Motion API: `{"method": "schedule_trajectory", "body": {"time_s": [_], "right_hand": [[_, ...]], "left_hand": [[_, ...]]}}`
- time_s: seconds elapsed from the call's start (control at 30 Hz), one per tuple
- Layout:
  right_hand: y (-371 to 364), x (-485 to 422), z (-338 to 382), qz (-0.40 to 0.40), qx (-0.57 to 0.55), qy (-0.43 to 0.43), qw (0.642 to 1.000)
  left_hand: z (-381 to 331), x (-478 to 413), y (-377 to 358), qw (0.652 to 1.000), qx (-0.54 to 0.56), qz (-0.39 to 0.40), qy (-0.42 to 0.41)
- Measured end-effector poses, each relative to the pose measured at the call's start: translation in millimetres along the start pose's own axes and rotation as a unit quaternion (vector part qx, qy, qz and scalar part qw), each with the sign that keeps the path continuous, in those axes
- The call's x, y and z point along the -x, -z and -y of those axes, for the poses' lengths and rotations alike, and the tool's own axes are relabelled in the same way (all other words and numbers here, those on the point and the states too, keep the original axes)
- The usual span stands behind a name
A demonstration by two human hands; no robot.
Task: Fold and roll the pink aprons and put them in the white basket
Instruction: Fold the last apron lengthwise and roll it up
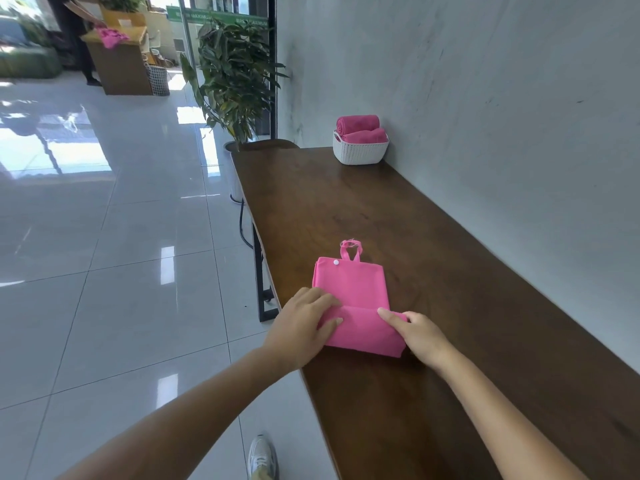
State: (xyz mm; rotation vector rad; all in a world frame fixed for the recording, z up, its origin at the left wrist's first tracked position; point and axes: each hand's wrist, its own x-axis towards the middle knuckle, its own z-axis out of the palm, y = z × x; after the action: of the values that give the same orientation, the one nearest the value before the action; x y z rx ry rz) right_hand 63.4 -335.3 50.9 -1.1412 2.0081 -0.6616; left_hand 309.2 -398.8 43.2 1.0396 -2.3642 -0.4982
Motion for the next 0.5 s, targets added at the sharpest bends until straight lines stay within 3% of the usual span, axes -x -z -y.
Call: {"method": "schedule_trajectory", "body": {"time_s": [0.1,0.27,0.4,0.5], "right_hand": [[0.2,-15.2,5.4,-0.01,0.022,-0.012,1.0],[-3.7,-30.4,14.1,-0.036,0.014,-0.013,0.999],[-9.8,-30.0,17.7,-0.148,0.033,0.055,0.987],[-13.3,-22.7,14.8,-0.17,0.043,0.109,0.979]], "left_hand": [[0.0,6.0,-6.7,0.997,-0.057,0.012,-0.052],[1.2,6.1,-14.6,0.994,-0.104,0.033,-0.023],[3.1,-4.6,-16.7,0.99,-0.131,0.054,-0.016],[6.7,-13.1,-16.3,0.986,-0.15,0.069,-0.023]]}}
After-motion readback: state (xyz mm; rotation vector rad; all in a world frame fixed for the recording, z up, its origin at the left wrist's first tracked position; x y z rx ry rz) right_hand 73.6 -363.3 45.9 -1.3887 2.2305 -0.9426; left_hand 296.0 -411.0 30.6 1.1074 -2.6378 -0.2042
